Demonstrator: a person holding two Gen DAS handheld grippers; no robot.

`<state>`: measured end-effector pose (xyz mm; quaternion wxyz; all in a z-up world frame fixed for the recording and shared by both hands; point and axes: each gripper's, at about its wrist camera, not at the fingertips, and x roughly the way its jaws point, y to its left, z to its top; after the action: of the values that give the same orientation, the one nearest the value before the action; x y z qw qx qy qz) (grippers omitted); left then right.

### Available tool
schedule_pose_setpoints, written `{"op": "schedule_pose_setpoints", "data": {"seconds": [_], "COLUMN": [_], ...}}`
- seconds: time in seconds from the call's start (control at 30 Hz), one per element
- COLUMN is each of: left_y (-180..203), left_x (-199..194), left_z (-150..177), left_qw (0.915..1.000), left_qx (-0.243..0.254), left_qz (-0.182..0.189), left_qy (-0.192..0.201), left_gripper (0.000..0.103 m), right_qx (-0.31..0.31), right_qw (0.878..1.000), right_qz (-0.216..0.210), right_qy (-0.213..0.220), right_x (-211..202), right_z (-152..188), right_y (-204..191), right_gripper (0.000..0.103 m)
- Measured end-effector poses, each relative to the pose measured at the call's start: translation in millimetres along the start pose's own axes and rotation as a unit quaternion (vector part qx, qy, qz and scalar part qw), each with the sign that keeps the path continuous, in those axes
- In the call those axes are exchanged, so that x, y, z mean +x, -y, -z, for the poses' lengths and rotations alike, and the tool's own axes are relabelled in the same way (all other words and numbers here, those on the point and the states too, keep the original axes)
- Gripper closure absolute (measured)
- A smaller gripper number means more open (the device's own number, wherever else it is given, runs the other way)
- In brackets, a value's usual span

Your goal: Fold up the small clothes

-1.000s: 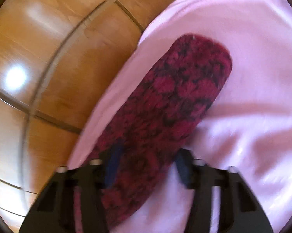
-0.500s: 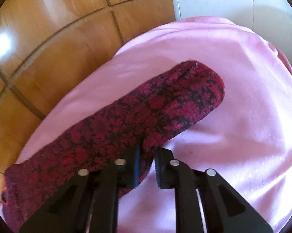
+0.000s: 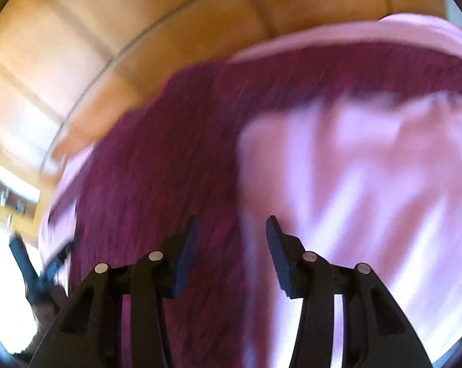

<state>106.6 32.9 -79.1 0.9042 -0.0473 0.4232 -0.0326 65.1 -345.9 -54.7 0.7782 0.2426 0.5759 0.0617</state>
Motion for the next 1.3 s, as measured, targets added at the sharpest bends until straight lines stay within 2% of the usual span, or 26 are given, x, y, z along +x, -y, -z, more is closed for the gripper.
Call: {"op": "schedule_pose_setpoints", "data": {"seconds": [0.1, 0.2, 0.23, 0.3, 0.37, 0.4, 0.5, 0.57, 0.67, 0.7, 0.73, 0.77, 0.8, 0.9, 0.97, 1.03, 1.07, 1.13, 1.17, 1.2, 1.3], "left_y": [-25.5, -38.9, -38.1, -31.9, -25.9, -26.1, -39.8, -45.7, -46.4, -44.1, -41.2, -38.5, -38.2, -26.4, -6.5, 15.9, 27.0, 44.6, 53.6, 59.4, 66.5], "left_x": [-5.7, -12.6, -17.1, -21.4, -23.3, -24.6, -31.0, -31.5, -26.5, -27.6, -30.4, -35.2, -41.8, -60.8, -62.5, -55.3, -50.3, -40.3, -32.1, -25.4, -5.9], "left_z": [20.6, 34.6, 38.0, 41.4, 41.1, 38.9, 28.3, 25.2, 31.2, 32.5, 31.9, 29.9, 26.1, 14.9, 9.8, 8.0, 8.0, 8.3, 6.4, 4.8, 3.9], "left_qw": [0.9992, 0.9985, 0.9985, 0.9980, 0.9976, 0.9972, 0.9964, 0.9973, 0.9969, 0.9974, 0.9980, 0.9987, 0.9993, 0.9987, 0.9967, 0.9945, 0.9932, 0.9900, 0.9889, 0.9884, 0.9894], "left_qx": [-0.021, -0.033, -0.026, -0.008, 0.012, 0.015, 0.005, 0.017, 0.031, 0.034, 0.036, 0.034, 0.027, 0.011, 0.027, 0.057, 0.074, 0.099, 0.107, 0.108, 0.098], "left_qz": [-0.011, 0.011, 0.021, 0.047, 0.054, 0.061, 0.075, 0.060, 0.044, 0.031, 0.014, 0.003, 0.005, 0.047, 0.069, 0.083, 0.084, 0.092, 0.097, 0.101, 0.107], "left_qy": [-0.032, -0.043, -0.043, -0.042, -0.041, -0.041, -0.040, -0.039, -0.057, -0.056, -0.049, -0.038, -0.025, 0.018, 0.033, 0.032, 0.032, 0.038, 0.036, 0.033, 0.013], "left_gripper": [0.030, 0.030, 0.035, 0.069, 0.081, 0.086, 0.089, 0.089, 0.088, 0.080, 0.078, 0.067, 0.059, 0.055, 0.055, 0.055, 0.055, 0.045, 0.037, 0.037, 0.037], "right_qx": [-0.016, -0.011, -0.013, -0.021, -0.038, -0.048, -0.074, -0.096, -0.123, -0.125, -0.117, -0.099, -0.078, -0.060, -0.038, -0.001, 0.021, 0.071, 0.096, 0.123, 0.228], "right_qw": [1.000, 0.999, 0.999, 0.998, 0.997, 0.997, 0.996, 0.995, 0.989, 0.988, 0.989, 0.991, 0.994, 0.996, 0.998, 1.000, 1.000, 0.996, 0.993, 0.989, 0.964], "right_qz": [-0.001, -0.007, -0.008, -0.006, 0.006, 0.012, 0.014, 0.000, 0.033, 0.046, 0.046, 0.035, 0.020, 0.009, 0.007, -0.001, -0.002, 0.006, 0.014, 0.017, 0.011], "right_qy": [-0.026, -0.038, -0.043, -0.052, -0.060, -0.060, -0.040, -0.030, -0.072, -0.084, -0.083, -0.079, -0.079, -0.068, -0.044, -0.005, 0.013, 0.051, 0.068, 0.084, 0.137], "right_x": [4.3, -1.9, 0.3, 3.7, -6.9, -9.8, -29.9, -43.3, -23.7, -15.1, -12.4, -15.5, -16.8, -23.6, -31.5, -40.5, -44.9, -52.1, -54.3, -55.8, -58.7], "right_z": [28.4, 50.9, 47.9, 45.5, 57.1, 60.4, 63.7, 68.7, 87.6, 93.1, 97.0, 96.8, 94.5, 89.1, 77.5, 58.9, 49.8, 29.3, 18.6, 8.6, -23.3], "right_y": [-9.9, -10.1, -7.6, -6.7, -15.8, -21.5, -31.4, -39.9, -40.2, -38.4, -34.0, -27.8, -22.4, -9.1, 0.9, 15.6, 25.5, 52.4, 68.8, 84.5, 141.2], "right_gripper": [0.062, 0.063, 0.063, 0.065, 0.079, 0.082, 0.088, 0.088, 0.088, 0.088, 0.088, 0.087, 0.086, 0.076, 0.061, 0.061, 0.056, 0.051, 0.050, 0.050, 0.052]}}
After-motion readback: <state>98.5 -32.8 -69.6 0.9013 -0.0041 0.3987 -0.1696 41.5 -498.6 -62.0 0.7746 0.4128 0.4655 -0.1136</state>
